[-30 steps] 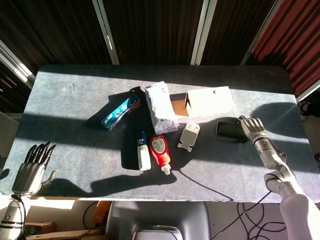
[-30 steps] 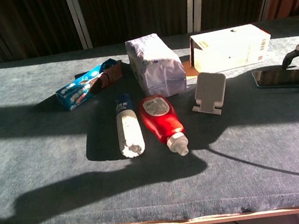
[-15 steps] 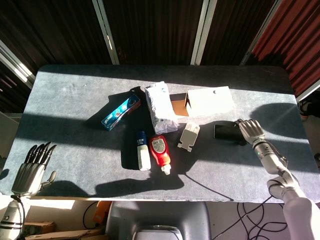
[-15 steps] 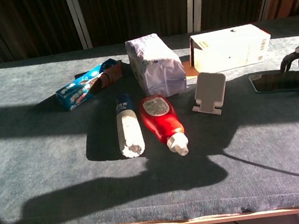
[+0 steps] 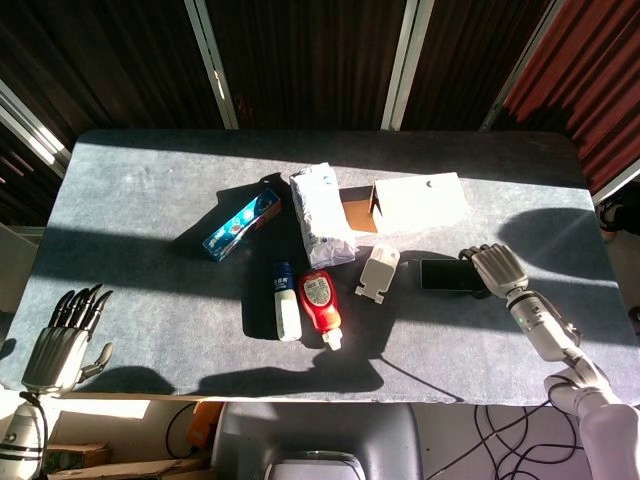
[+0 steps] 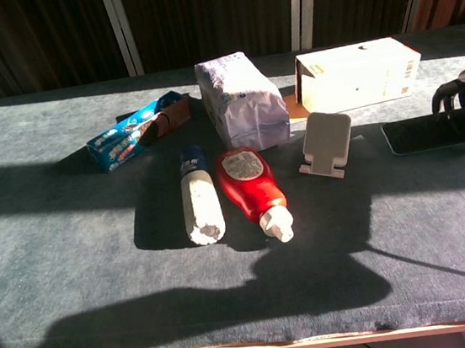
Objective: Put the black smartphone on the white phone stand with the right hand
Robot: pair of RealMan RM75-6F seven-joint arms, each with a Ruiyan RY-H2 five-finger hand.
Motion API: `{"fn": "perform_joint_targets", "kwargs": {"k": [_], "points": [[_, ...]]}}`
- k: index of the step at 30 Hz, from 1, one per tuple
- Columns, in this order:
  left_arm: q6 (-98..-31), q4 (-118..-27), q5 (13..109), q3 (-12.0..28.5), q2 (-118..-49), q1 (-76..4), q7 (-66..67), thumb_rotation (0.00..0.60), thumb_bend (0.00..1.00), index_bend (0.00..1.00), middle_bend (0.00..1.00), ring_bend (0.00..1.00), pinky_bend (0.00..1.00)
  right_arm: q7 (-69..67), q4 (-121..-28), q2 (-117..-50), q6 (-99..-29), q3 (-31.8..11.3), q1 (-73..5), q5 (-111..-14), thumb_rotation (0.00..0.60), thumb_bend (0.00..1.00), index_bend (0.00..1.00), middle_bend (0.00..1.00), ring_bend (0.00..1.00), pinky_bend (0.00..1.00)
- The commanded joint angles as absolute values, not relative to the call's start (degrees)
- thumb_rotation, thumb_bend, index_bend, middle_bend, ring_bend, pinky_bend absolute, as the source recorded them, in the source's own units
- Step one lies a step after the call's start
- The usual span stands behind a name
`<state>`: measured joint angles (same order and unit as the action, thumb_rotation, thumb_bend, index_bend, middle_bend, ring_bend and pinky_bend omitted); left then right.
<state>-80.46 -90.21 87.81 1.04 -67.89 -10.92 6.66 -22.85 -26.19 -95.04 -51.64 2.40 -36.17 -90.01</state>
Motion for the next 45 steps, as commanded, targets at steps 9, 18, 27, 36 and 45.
{"fn": "perform_joint_targets", "kwargs": {"k": [9, 18, 27, 36, 45], "points": [[-80.02, -90.21, 89.24, 0.25, -67.17, -11.17, 4.46, 0.6, 0.38, 0.0, 0.0, 0.0, 0.03, -16.45, -23.56, -95.94, -57.48, 2.33, -35.06, -91.15, 0.6, 0.31, 1.0, 0.75, 0.63, 0.62], [-79.93, -90.07, 89.93, -0.13, -66.79, -11.28, 3.43, 0.6, 0.38, 0.0, 0.0, 0.0, 0.03, -11.83, -22.3, -96.02, -62.03, 2.12, -34.72, -91.83, 0.6, 0.31, 1.0, 0.75, 0.63, 0.62], [-79.79, -90.22, 90.75, -0.57, -66.54, -11.43, 2.54, 0.6, 0.38, 0.0, 0.0, 0.0, 0.03, -9.43, -24.52, -93.73, -66.23, 1.85, -34.74, -92.52, 0.6, 0.31, 1.0, 0.75, 0.63, 0.63], [-79.82, -90.08, 91.15, -0.77, -66.24, -11.51, 1.63, 0.6, 0.38, 0.0, 0.0, 0.0, 0.03, -5.79, -36.48, -86.78, -71.77, 0.39, -35.59, -93.14, 0.6, 0.31, 1.0, 0.75, 0.63, 0.63], [-80.63, -90.12, 91.18, -0.76, -66.0, -11.09, 1.28, 0.6, 0.38, 0.0, 0.0, 0.0, 0.03, 11.86, -57.86, -74.77, -73.54, 0.77, -38.07, -97.7, 0.6, 0.29, 1.0, 0.75, 0.63, 0.63]]}}
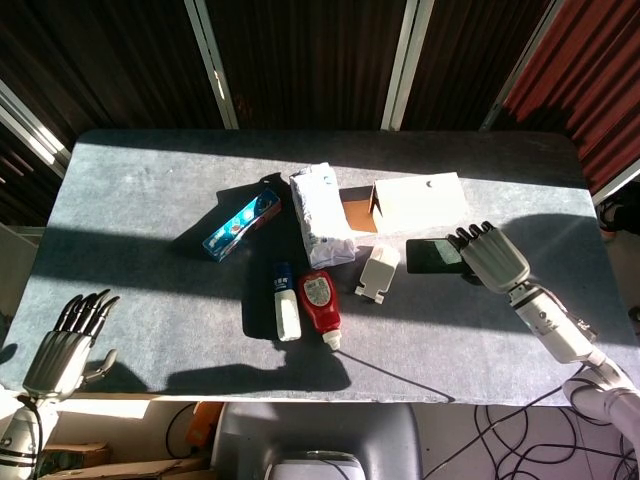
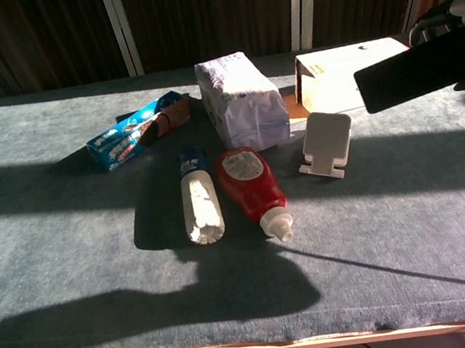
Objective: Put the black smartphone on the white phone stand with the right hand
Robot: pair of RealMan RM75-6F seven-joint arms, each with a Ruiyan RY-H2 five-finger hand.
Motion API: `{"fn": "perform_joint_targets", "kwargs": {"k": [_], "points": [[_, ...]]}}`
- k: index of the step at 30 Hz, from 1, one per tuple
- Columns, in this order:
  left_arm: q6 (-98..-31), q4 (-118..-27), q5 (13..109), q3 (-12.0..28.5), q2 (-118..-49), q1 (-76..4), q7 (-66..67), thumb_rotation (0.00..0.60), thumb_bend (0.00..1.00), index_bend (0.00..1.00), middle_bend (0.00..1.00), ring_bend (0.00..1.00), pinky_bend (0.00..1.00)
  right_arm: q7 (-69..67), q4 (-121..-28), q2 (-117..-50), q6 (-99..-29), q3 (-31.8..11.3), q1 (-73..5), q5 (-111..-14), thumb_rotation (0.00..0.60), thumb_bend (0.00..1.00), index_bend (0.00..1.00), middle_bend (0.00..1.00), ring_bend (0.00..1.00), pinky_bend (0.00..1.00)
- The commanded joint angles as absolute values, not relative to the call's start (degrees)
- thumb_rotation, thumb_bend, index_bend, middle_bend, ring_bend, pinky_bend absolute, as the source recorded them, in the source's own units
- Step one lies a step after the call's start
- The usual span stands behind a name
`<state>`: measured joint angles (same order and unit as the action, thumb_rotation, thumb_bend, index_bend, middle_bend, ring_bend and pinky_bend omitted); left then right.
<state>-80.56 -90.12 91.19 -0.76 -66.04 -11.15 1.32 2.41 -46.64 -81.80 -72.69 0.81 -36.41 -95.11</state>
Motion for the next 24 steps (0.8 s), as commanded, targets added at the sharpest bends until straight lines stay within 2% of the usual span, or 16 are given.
{"fn": "perform_joint_targets", "kwargs": {"k": [1, 5, 11, 17, 24], "points": [[-80.66, -90.12, 91.19, -0.77, -65.99, -11.06, 1.25, 0.6, 0.38, 0.0, 0.0, 0.0, 0.03, 14.12, -60.56, -73.21, -72.86, 0.73, -38.49, -98.0, 0.6, 0.29, 1.0, 0.75, 0.63, 0.63], [-80.62, -90.13, 91.27, -0.86, -65.92, -11.05, 1.29, 0.6, 0.38, 0.0, 0.0, 0.0, 0.03, 25.13, -71.33, -67.37, -68.85, 0.13, -40.63, -99.02, 0.6, 0.29, 1.0, 0.75, 0.63, 0.63], [-80.18, -90.09, 90.51, -0.64, -66.02, -11.09, 1.82, 0.6, 0.38, 0.0, 0.0, 0.0, 0.03, 38.36, -78.65, -62.67, -61.47, 0.28, -44.64, -102.69, 0.6, 0.29, 1.0, 0.75, 0.64, 0.63], [-78.89, -90.14, 89.64, -0.48, -66.32, -11.54, 2.72, 0.6, 0.38, 0.0, 0.0, 0.0, 0.03, 42.78, -80.73, -60.1, -55.54, 0.23, -48.89, -106.5, 0.6, 0.29, 1.0, 0.75, 0.64, 0.62], [-78.7, -90.34, 89.21, -0.36, -66.43, -11.58, 3.28, 0.6, 0.38, 0.0, 0.0, 0.0, 0.03, 38.92, -78.12, -62.81, -54.72, 0.01, -52.07, -109.94, 0.6, 0.29, 1.0, 0.75, 0.64, 0.62]]}}
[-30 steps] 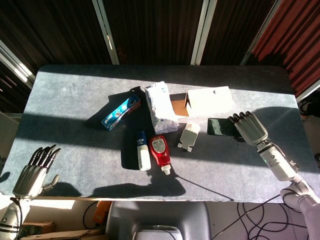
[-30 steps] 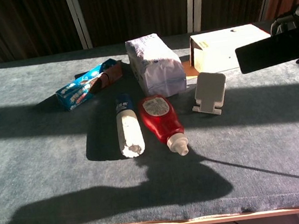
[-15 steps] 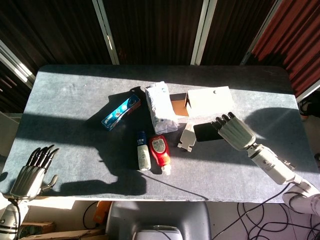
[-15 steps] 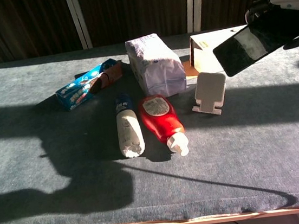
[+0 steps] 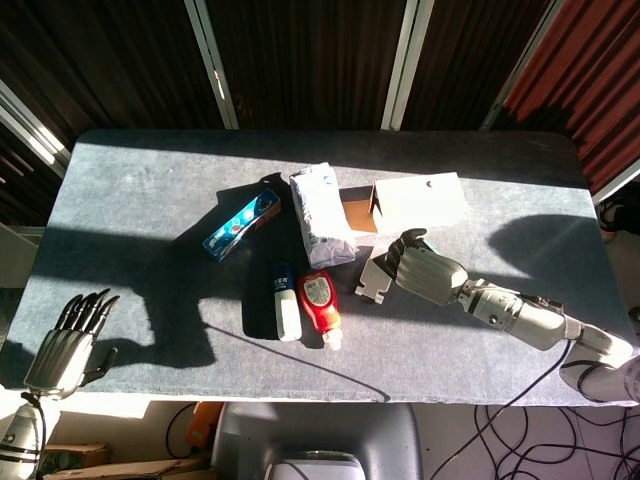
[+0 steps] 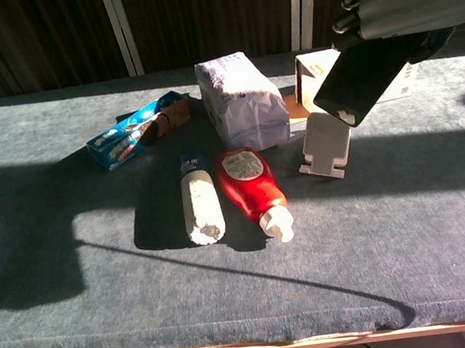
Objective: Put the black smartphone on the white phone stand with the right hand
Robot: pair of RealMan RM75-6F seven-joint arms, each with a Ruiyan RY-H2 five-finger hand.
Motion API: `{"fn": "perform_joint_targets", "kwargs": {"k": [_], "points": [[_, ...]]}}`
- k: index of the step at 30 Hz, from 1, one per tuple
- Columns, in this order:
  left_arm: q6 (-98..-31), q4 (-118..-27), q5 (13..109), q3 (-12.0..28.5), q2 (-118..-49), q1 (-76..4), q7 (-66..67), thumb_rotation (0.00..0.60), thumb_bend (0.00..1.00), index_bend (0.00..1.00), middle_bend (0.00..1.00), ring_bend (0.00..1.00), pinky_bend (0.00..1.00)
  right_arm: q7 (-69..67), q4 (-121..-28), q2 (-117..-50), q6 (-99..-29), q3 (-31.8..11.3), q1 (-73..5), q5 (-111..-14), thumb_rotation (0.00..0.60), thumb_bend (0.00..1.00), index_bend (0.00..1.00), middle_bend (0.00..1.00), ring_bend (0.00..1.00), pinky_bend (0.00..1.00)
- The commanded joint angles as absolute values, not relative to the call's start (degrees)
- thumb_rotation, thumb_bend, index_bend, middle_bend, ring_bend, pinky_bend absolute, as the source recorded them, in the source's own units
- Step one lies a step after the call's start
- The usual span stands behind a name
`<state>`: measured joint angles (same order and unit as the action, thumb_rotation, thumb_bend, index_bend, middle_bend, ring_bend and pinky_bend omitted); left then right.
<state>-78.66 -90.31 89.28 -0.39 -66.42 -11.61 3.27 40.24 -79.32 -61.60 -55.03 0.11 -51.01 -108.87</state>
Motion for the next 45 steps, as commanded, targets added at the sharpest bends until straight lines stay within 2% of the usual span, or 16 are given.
{"fn": "perform_joint_targets", "kwargs": {"k": [1, 14, 45], "points": [[-78.7, -90.34, 89.11, -0.31, -66.43, -11.57, 3.31, 0.6, 0.38, 0.0, 0.0, 0.0, 0.03, 38.41, -77.79, -63.32, -54.38, -0.01, -52.41, -110.03, 0.6, 0.29, 1.0, 0.75, 0.64, 0.62], [-78.28, -90.3, 88.53, -0.13, -66.59, -11.73, 3.68, 0.6, 0.38, 0.0, 0.0, 0.0, 0.03, 38.36, -77.06, -65.88, -48.86, -0.16, -54.82, -109.24, 0.6, 0.29, 1.0, 0.75, 0.64, 0.62], [-77.66, -90.33, 87.78, 0.02, -66.99, -11.97, 4.55, 0.6, 0.38, 0.0, 0.0, 0.0, 0.04, 35.01, -74.79, -70.17, -46.01, 1.36, -55.45, -107.18, 0.6, 0.29, 1.0, 0.75, 0.63, 0.62]]}}
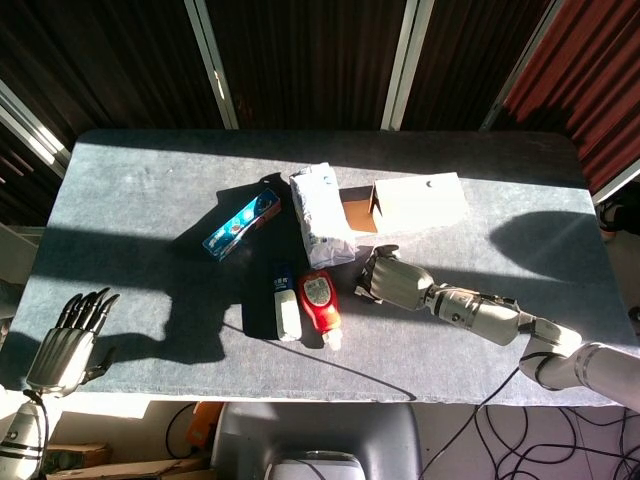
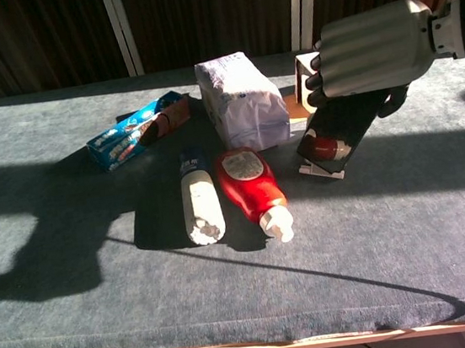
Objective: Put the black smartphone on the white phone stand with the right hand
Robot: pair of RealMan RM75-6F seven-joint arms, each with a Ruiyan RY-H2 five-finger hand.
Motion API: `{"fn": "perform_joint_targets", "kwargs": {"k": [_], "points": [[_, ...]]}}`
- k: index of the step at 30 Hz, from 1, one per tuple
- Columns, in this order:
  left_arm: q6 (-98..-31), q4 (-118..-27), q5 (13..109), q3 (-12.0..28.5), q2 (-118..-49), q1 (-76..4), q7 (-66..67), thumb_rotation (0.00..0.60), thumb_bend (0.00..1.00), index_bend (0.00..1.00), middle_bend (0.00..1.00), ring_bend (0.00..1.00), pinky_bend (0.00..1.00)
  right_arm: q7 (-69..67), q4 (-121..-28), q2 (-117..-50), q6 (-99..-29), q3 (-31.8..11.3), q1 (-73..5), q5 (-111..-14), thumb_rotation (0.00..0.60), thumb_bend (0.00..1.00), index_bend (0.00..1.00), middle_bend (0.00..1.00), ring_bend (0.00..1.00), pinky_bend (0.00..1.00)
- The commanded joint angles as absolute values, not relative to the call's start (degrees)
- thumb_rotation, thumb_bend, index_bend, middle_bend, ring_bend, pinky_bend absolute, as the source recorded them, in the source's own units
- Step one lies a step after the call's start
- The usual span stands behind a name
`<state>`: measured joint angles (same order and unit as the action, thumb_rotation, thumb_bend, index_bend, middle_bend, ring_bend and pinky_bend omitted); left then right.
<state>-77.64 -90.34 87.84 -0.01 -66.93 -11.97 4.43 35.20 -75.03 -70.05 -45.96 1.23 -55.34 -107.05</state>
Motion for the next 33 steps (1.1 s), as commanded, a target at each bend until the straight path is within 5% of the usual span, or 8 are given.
{"fn": "perform_joint_targets", "kwargs": {"k": [1, 33], "points": [[-77.62, -90.32, 87.72, 0.05, -67.03, -11.99, 4.63, 0.6, 0.38, 0.0, 0.0, 0.0, 0.04, 34.88, -74.64, -70.19, -46.0, 1.43, -55.51, -107.22, 0.6, 0.29, 1.0, 0.75, 0.63, 0.62], [-74.04, -90.29, 85.53, 0.28, -67.36, -13.54, 5.26, 0.6, 0.38, 0.0, 0.0, 0.0, 0.04, 35.55, -65.43, -77.28, -42.23, 0.25, -56.87, -102.07, 0.6, 0.29, 1.0, 0.75, 0.59, 0.61]]}}
